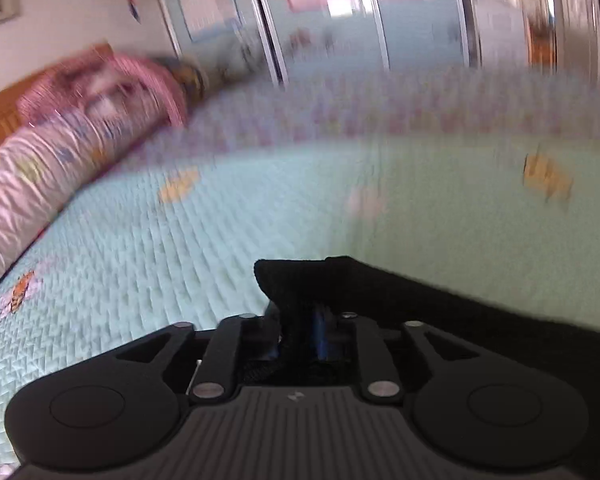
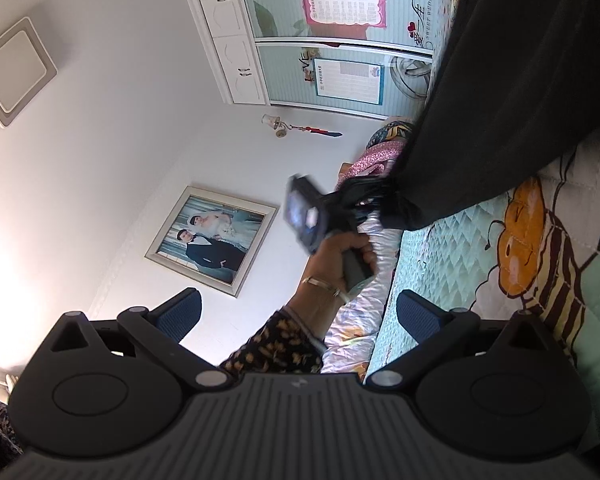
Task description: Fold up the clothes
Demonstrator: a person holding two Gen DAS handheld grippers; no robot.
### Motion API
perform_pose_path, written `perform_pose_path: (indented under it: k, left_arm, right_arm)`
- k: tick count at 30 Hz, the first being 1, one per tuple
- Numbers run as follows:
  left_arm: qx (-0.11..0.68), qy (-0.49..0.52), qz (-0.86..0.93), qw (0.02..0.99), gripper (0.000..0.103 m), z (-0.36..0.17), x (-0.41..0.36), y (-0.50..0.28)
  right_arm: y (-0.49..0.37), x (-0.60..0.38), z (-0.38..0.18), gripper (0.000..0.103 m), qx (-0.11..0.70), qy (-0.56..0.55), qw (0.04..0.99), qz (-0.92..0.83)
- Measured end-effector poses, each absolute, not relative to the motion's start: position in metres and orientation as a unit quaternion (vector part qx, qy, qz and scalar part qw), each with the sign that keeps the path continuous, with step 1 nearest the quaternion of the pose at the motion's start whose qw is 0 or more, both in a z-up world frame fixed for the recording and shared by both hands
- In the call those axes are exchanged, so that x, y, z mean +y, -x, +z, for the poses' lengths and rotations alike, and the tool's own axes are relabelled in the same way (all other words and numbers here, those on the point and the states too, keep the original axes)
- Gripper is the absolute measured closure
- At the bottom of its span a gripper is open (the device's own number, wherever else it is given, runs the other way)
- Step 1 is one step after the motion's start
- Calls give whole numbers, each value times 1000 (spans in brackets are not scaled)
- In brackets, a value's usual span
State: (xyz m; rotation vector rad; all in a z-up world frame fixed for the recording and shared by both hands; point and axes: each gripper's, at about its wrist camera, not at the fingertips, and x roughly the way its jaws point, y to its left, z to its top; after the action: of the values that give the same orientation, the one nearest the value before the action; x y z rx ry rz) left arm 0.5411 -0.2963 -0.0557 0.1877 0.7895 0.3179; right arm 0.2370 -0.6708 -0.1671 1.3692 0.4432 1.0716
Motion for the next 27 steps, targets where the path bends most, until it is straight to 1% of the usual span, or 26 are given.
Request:
perform_pose_path:
  k: [1,2,3,4,5,6,8,12,14,16,18,20,22,23,25,26,27]
  left_arm:
    - [408,-94,165,893,56,-68,-294,-548]
    - [398,-72,169,899,53,-68,-288,-545]
    - [384,-47,173,906,47,-66,-280,-540]
    - [369,-22,177,912,35,-64,-273,-535]
    - [362,12,183,914,29,-62,-262,-529]
    - [357,48,190,914,25,-60,-250,-523]
    - [345,109,220,906,25,-58,-228,-506]
    - [326,270,252,870,25,-64,-181,-467]
    - [344,315,239,852,26,-67,-174,-458]
    - [370,319,178,854,26,-74,-180,-449]
    - [384,296,126,865,25,-75,-198,-441]
    - [381,289,109,871,24,-77,-210,-443]
    - [371,294,114,874,21,-80,-216,-449]
    - [365,297,118,875,19,-81,-219,-454]
    - [352,304,126,876,5,-84,-225,-462]
    - [346,307,131,877,2,-85,-228,-466]
    - [348,291,125,883,3,-85,-238,-468]
  right_arm:
    - [-237,-671,-167,0,193,-597,623,467]
    - [-237,-671,-168,0,193,-599,622,467]
    - [-237,-671,-168,0,193,-600,621,467]
    - [-237,-671,-168,0,193,-600,620,467]
    - [-237,-671,-168,0,193,-601,620,467]
    - [-237,-671,-168,0,194,-601,619,466]
    - [-237,-671,-169,0,194,-602,619,466]
    - [-238,-671,-171,0,194,-603,618,466]
    - [-239,-670,-170,0,194,-603,618,466]
    - [-239,-670,-170,0,194,-604,617,466]
    - [-240,-670,-170,0,194,-604,617,465]
    - [-240,-670,-171,0,195,-604,617,465]
    - [-241,-670,-170,0,195,-605,617,465]
    - [-242,-670,-170,0,195,-605,616,465]
    - [-242,-669,-170,0,195,-606,616,465]
    - [-243,-669,-170,0,195,-606,615,465]
    - [-243,-669,-171,0,195,-607,615,464]
